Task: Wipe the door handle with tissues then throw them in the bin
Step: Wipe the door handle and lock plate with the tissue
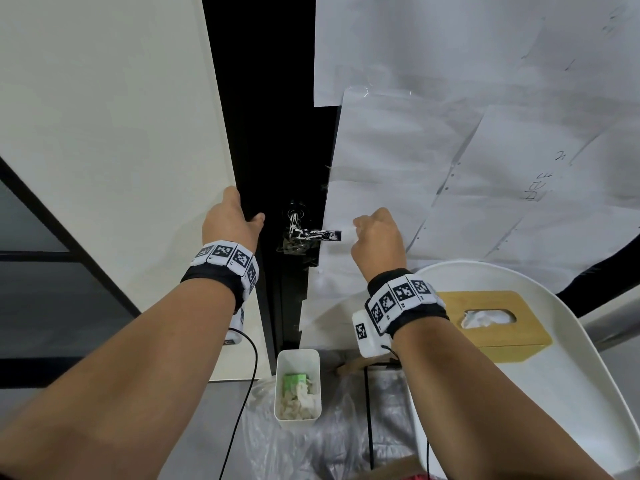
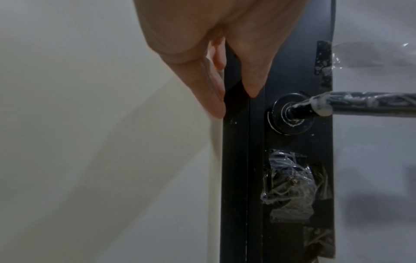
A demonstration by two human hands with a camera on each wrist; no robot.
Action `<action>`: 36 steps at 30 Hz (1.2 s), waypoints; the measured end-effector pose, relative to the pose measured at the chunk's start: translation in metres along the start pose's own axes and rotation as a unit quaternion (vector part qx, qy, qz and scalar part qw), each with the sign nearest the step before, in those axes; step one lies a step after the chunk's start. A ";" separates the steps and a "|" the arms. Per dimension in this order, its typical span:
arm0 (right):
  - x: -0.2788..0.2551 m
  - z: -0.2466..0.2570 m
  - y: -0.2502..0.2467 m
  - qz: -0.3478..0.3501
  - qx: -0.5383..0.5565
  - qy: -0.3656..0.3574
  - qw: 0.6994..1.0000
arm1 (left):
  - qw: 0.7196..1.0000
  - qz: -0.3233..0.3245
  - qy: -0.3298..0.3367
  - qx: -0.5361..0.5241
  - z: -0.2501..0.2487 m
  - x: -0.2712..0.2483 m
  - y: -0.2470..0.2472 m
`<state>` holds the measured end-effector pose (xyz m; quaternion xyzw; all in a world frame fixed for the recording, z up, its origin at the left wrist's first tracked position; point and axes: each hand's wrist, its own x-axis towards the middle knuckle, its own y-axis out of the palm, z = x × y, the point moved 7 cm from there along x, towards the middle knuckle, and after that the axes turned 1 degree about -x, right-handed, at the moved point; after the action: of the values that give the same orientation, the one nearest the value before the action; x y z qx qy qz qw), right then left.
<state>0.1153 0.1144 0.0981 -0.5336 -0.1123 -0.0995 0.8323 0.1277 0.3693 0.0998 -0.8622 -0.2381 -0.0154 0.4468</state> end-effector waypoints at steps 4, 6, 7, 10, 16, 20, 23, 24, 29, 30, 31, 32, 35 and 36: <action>-0.002 0.003 0.011 0.036 -0.040 -0.009 0.999 | 1.000 -0.002 0.000 -0.004 0.000 -0.001 0.000; -0.002 0.010 0.014 0.041 -0.049 -0.031 0.997 | 1.000 -0.001 0.001 -0.003 0.000 -0.001 0.000; -0.002 0.014 0.015 0.042 -0.048 -0.046 0.997 | 1.000 -0.001 0.001 -0.003 0.000 -0.001 0.000; -0.001 0.019 0.011 0.034 -0.022 -0.057 0.998 | 1.000 -0.001 -0.001 0.000 0.000 0.000 0.000; -0.004 0.010 -0.005 -0.019 -0.033 -0.034 0.999 | 1.000 -0.001 0.000 -0.001 -0.001 -0.001 0.000; -0.005 0.022 0.006 0.011 -0.030 -0.057 0.998 | 1.000 -0.002 0.000 0.003 0.000 -0.001 0.000; -0.002 0.027 0.014 0.034 -0.014 -0.057 0.998 | 1.000 -0.002 0.001 0.004 0.000 -0.001 0.000; -0.001 0.026 0.013 0.036 -0.002 -0.050 0.998 | 1.000 -0.002 0.001 0.003 0.000 -0.001 0.000; -0.001 0.012 -0.003 -0.024 -0.012 -0.024 0.999 | 1.000 -0.001 0.005 0.001 -0.001 -0.001 0.000; -0.001 0.010 -0.002 -0.014 -0.025 -0.021 0.999 | 1.000 -0.001 0.005 0.000 0.000 -0.001 0.000; -0.002 0.009 0.001 -0.002 -0.033 -0.019 0.999 | 1.000 -0.001 0.006 -0.003 0.000 -0.001 0.000; -0.003 0.009 0.004 0.006 -0.039 -0.020 0.999 | 1.000 0.000 0.007 -0.004 0.000 -0.001 0.000; -0.006 0.020 0.011 0.009 -0.039 -0.050 0.998 | 1.000 0.001 0.008 -0.005 0.000 -0.001 0.001; -0.006 0.025 0.013 0.013 -0.033 -0.062 0.997 | 1.000 0.001 0.008 -0.005 0.000 -0.001 0.001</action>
<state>0.1113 0.1425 0.0947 -0.5672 -0.1532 -0.0589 0.8071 0.1273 0.3687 0.0990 -0.8645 -0.2334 -0.0230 0.4447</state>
